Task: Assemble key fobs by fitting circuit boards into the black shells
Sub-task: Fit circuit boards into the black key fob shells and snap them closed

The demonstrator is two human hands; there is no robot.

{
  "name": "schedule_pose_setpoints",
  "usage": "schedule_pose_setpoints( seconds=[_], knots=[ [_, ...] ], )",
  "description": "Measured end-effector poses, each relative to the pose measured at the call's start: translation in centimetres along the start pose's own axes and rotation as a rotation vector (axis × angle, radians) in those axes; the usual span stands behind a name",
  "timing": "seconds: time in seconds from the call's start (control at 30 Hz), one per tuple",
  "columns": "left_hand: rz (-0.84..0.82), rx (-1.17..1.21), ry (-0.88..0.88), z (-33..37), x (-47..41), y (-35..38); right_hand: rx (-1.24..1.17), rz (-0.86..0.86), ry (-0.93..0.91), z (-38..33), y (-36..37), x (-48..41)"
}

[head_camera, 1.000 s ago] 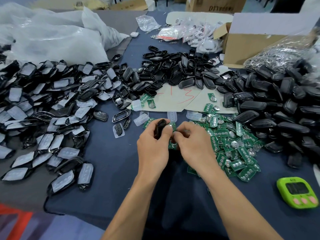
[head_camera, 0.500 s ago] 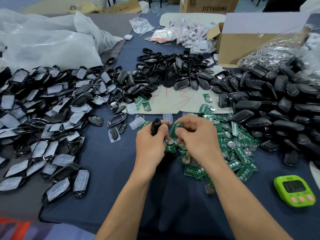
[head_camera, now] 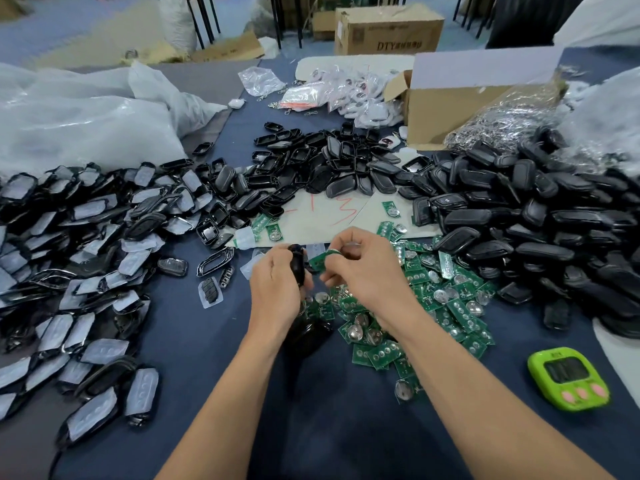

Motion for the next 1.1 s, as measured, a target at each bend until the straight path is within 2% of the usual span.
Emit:
schedule_pose_setpoints(
  seconds=[0.27,0.37,0.57,0.77,1.1],
  knots=[
    [-0.016,-0.173,0.062,-1.1,-1.4,0.6,-0.014,-0.035,-0.077,0.5,0.5,-2.1],
    [-0.014,-0.136,0.059,-1.4,-1.5,0.6,-0.101,-0.022,-0.071,1.6,0.3,-2.2],
    [-0.018,0.085,-0.006,-1.4,-1.7,0.3,-0.101,-0.015,-0.082,2.1,-0.1,-2.5],
    [-0.081,0.013,0.094,-0.5,-1.3,0.9,-0.004,-0.027,-0.104,2.0,0.2,-2.5],
    [-0.092,0.025,0.111,0.0,-0.9,0.9,0.168,0.16,-0.239,0.7,-1.3,-2.3]
  ],
)
Point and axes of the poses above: each hand's wrist, its own x-axis away from the middle knuckle, its own y-axis out of the palm, z = x × y, the point moved 8 cm from there along -x, towards the middle knuckle, and after that the axes turned 3 degrees about y, right-handed, at the moved point
